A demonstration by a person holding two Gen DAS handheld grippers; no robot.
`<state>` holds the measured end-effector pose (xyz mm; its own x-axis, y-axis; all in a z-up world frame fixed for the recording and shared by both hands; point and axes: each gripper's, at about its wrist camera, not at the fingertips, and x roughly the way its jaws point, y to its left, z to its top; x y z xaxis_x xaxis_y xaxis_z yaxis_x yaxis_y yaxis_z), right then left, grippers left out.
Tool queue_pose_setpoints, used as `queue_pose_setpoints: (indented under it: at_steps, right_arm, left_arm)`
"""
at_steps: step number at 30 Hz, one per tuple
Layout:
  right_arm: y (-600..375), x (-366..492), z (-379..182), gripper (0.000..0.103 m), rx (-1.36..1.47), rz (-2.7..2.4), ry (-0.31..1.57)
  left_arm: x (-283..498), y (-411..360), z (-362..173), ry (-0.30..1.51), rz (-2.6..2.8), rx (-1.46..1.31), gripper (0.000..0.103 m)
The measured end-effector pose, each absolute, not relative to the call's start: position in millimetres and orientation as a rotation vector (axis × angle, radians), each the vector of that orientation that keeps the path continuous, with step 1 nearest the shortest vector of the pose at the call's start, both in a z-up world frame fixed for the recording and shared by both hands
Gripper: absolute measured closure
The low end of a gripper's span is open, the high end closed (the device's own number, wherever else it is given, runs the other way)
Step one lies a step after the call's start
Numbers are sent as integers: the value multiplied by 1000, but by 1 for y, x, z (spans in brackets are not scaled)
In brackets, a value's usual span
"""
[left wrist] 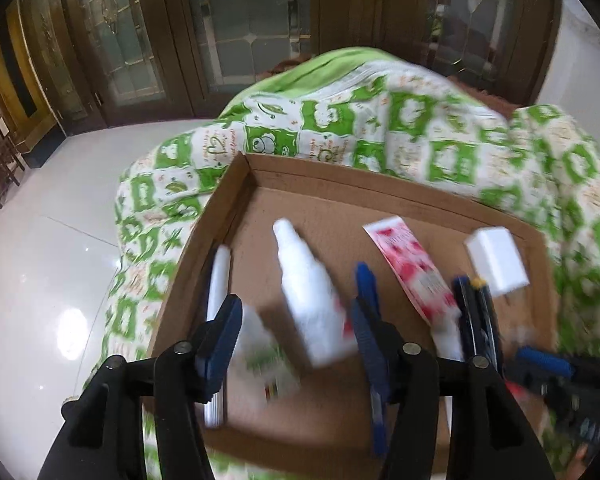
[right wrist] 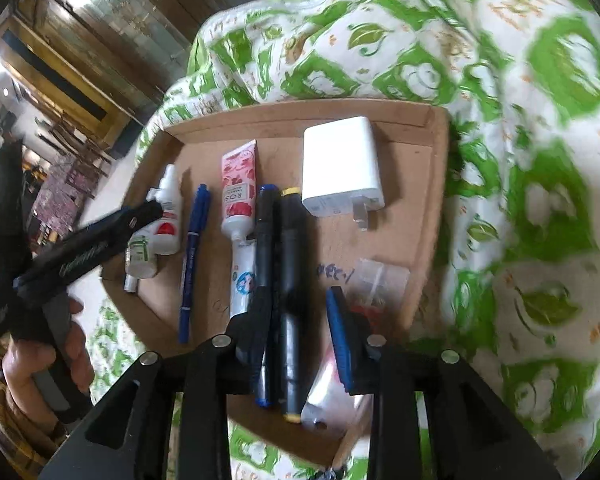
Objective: Organize rigid objects
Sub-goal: 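Open the left tool to set the dropper bottle down while the right tool releases the marker, then grasp the red lighter with the left tool while the right tool grasps the clear ballpoint pen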
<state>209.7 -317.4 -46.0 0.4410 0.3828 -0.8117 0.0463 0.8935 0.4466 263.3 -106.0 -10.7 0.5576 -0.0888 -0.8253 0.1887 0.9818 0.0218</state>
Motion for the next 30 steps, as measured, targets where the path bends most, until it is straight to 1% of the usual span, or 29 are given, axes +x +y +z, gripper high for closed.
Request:
queue_pose_setpoints:
  at_steps: [2, 4, 10, 12, 14, 18, 21, 22, 23, 30]
  right_arm:
    - [-325, 196, -41, 74, 474, 224, 1080]
    - [-332, 180, -36, 70, 516, 234, 1061]
    - [-330, 127, -27, 62, 603, 317, 1046]
    - [-323, 109, -26, 62, 594, 353, 1053]
    - [-316, 96, -27, 62, 575, 366, 1075]
    - [-320, 87, -26, 62, 593, 355, 1072]
    - [-326, 84, -25, 62, 624, 345, 1060]
    - [-328, 83, -25, 62, 627, 340, 1056]
    - [-329, 82, -24, 62, 623, 337, 1055]
    - [-324, 84, -26, 61, 581, 320, 1063]
  left_arm:
    - [234, -95, -6, 946, -183, 105, 34]
    - [207, -84, -7, 949, -204, 92, 34]
    - [129, -62, -40, 1048, -310, 8, 34]
    - [103, -62, -55, 1090, -354, -24, 34]
    - [87, -68, -58, 1126, -397, -38, 34]
    - [66, -95, -42, 1075, -524, 30, 34]
    - [54, -109, -45, 1111, -600, 53, 35]
    - [52, -114, -48, 1130, -627, 70, 39]
    - [49, -119, -49, 1145, -652, 88, 42]
    - [28, -147, -56, 1203, -761, 251, 43]
